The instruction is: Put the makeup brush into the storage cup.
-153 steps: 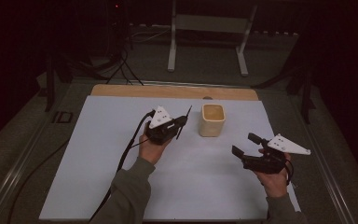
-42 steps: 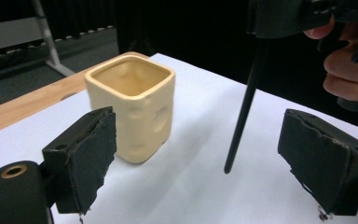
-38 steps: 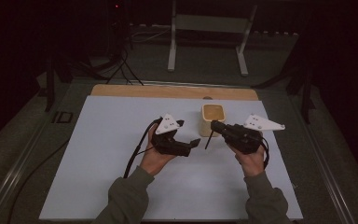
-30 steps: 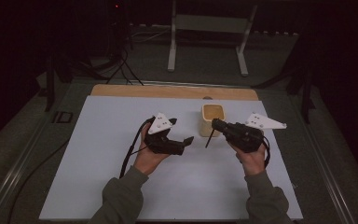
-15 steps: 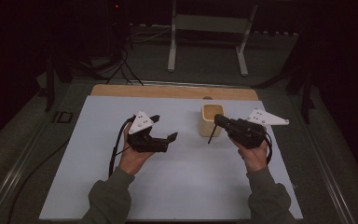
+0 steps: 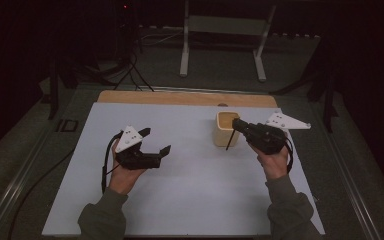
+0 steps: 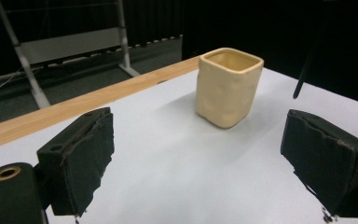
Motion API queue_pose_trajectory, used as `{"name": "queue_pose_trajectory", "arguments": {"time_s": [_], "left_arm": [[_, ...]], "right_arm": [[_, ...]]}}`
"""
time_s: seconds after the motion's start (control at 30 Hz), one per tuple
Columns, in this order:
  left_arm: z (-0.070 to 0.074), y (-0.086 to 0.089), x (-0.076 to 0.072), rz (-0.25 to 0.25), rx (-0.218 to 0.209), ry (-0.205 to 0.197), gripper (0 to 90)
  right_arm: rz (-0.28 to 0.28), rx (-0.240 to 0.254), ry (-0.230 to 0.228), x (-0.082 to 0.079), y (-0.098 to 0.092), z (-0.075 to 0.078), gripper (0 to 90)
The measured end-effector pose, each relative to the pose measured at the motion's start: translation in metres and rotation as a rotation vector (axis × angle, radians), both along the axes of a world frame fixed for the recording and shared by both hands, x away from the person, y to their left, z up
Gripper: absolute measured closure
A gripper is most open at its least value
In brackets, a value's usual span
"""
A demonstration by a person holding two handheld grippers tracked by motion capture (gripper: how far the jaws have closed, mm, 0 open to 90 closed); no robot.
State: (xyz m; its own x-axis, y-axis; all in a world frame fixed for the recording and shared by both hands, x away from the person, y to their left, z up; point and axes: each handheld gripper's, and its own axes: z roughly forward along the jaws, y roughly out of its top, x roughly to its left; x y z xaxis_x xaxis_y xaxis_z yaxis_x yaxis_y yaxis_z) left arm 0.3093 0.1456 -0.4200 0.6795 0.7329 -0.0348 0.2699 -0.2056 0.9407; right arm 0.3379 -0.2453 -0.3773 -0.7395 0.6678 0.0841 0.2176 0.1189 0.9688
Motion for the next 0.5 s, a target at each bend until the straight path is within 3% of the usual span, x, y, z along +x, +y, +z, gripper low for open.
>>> {"name": "queue_pose_trajectory", "arguments": {"time_s": [0.27, 0.5], "left_arm": [[-0.006, 0.021, -0.007, 0.043, 0.019, 0.002, 10.5], [-0.01, 0.034, -0.013, 0.044, 0.037, -0.003, 10.0]], "right_arm": [[-0.012, 0.001, -0.003, 0.002, -0.003, 0.001, 85.3], [-0.025, 0.003, -0.004, 0.003, -0.006, 0.002, 85.3]]}}
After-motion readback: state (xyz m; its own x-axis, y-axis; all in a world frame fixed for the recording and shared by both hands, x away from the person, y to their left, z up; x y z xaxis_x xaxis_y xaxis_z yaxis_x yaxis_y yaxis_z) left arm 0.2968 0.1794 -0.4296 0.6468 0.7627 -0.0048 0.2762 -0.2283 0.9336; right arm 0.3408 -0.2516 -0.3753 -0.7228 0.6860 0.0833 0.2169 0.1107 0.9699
